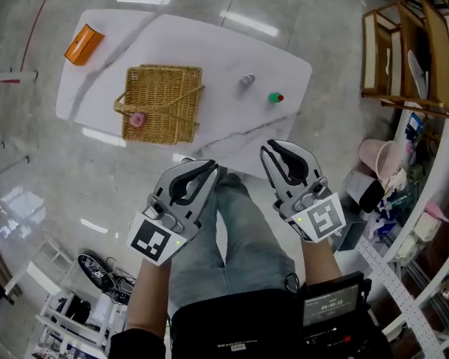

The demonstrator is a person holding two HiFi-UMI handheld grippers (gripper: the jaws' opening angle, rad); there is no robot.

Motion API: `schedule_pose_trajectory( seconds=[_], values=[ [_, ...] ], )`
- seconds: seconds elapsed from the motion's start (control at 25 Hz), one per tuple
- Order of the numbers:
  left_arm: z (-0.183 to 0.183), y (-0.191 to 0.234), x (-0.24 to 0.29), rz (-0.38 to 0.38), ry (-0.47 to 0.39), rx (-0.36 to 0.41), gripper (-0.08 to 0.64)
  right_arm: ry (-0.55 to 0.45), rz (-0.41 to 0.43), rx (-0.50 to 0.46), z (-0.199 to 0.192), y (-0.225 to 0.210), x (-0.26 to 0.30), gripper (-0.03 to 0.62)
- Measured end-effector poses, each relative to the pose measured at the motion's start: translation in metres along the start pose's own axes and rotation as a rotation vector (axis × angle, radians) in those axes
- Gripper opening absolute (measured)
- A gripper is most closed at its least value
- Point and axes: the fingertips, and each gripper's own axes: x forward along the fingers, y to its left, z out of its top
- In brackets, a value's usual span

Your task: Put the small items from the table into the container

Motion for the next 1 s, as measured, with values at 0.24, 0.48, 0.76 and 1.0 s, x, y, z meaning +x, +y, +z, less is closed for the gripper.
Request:
schedule_pose_trajectory(
  seconds=[0.24,0.48,0.76,1.0],
  values=[
    [-0.018,0.003,0.019,0.004,0.039,-0.010,0.005,0.066,-0.085,0.011,-0.044,-0.049,0.005,0.051],
    [-0.027,0.001,0.034,0.007,0.080,-0.024,0.008,0.150,-0.180,0.038,-0.091,-0.101,0.010,0.084],
    [-0.045,0.000,0.047,0.029,0.118,-0.043,0.021,0.248,-0.250,0.059,-0.154,-0.149,0.018,0.124],
    [-0.058,0.004,0.051,0.044,0.155,-0.058,0.034,0.339,-0.275,0.065,-0.206,-0.172,0.029,0.157]
  ],
)
